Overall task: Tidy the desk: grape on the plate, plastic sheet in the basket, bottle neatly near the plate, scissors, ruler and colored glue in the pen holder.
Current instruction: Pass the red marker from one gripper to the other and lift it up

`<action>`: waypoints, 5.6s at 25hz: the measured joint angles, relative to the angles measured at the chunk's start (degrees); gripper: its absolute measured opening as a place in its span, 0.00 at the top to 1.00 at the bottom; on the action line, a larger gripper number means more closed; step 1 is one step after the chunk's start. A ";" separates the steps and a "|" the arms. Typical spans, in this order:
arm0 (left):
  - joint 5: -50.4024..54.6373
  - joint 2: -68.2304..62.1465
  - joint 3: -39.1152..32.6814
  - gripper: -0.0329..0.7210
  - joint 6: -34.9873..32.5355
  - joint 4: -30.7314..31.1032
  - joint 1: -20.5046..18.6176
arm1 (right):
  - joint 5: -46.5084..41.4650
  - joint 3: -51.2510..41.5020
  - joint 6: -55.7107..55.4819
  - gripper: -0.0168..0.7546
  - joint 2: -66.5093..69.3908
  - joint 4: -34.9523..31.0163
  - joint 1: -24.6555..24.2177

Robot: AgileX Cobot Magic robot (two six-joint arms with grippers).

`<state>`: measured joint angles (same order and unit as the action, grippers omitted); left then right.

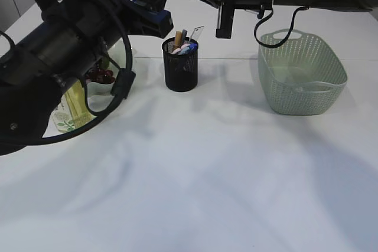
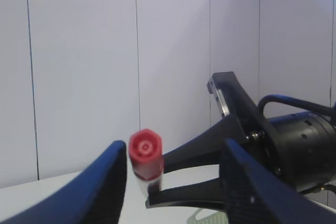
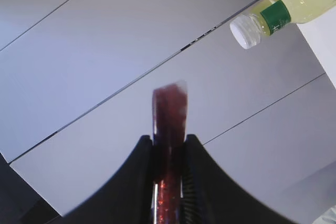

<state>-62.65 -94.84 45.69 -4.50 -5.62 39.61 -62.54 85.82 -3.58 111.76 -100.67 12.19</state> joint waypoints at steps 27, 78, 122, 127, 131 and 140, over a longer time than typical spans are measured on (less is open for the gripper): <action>-1.76 -0.29 0.00 0.67 0.00 -0.47 0.00 | -1.21 0.00 0.72 0.78 0.00 0.00 0.00; -0.28 -0.38 0.00 0.79 -1.48 -0.71 0.00 | 0.30 0.00 7.10 0.77 0.00 0.00 0.00; 3.16 -0.38 0.00 0.80 -4.76 -3.71 -0.52 | -4.03 0.00 15.32 0.45 0.00 0.20 -6.61; 5.60 -0.38 0.70 0.80 -4.76 -5.05 -1.99 | -4.41 0.00 21.67 0.45 0.00 5.04 -6.85; 10.96 -0.41 3.92 0.80 -4.76 -5.24 -2.22 | -4.57 0.00 29.02 0.45 0.00 9.79 -6.85; 28.34 -0.53 11.22 0.80 -4.76 -6.03 -3.02 | -4.99 0.00 42.07 0.45 0.00 20.39 -8.17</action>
<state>-34.30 -95.37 56.91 -9.26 -11.64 36.58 -67.53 85.82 38.48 111.76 -80.28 4.01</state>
